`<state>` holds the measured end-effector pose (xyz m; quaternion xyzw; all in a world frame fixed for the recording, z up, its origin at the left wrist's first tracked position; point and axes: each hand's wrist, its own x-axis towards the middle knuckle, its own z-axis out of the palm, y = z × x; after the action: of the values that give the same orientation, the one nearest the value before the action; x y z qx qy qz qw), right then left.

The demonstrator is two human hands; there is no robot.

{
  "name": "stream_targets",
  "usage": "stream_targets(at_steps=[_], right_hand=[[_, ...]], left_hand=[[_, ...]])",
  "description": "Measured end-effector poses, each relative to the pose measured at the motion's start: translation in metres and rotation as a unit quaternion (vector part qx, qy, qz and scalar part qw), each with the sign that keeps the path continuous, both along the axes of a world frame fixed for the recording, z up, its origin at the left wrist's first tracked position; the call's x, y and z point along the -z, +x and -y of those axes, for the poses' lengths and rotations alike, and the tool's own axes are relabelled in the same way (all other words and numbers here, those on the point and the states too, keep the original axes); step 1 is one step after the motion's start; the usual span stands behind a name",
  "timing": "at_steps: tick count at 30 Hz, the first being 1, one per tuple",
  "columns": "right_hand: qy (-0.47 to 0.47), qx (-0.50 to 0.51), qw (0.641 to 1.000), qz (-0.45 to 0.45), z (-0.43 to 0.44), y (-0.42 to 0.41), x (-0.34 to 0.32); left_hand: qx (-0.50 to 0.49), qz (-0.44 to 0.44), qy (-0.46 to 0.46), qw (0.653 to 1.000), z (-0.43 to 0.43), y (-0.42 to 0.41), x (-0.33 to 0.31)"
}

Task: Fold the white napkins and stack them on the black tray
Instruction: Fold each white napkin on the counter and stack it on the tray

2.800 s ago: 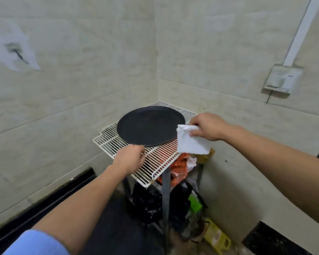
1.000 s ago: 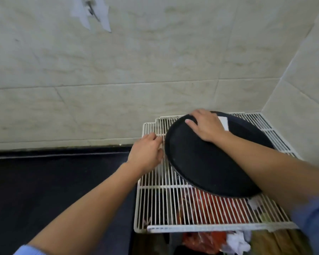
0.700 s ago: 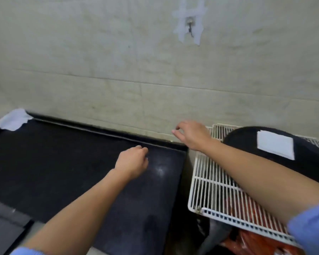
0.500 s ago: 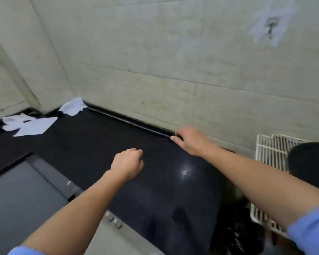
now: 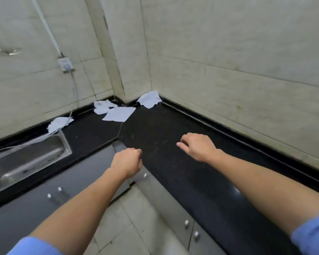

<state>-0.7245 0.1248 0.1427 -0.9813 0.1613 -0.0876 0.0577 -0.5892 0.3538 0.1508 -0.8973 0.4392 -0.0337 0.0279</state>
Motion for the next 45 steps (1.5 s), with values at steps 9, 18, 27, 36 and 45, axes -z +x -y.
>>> stream_targets(at_steps=[9,18,27,36,45], right_hand=[[-0.011,-0.071,0.997,-0.028,0.009,0.182,0.032],[0.003,-0.109,0.991,-0.075,0.024,0.352,0.044],[0.023,-0.07,0.992,-0.105,0.013,0.492,0.087],[0.063,-0.007,0.986,-0.153,-0.005,0.589,0.12],[0.089,-0.007,0.973,-0.212,0.028,0.68,0.17]], left_hand=[[-0.074,-0.013,0.003,0.997,-0.006,0.156,0.026],[-0.117,-0.059,-0.007,0.991,0.0,0.299,0.036],[-0.101,-0.099,-0.005,0.99,-0.012,0.454,0.073],[-0.049,-0.148,0.006,0.988,-0.014,0.593,0.096],[-0.07,-0.225,0.029,0.971,0.013,0.657,0.144]])
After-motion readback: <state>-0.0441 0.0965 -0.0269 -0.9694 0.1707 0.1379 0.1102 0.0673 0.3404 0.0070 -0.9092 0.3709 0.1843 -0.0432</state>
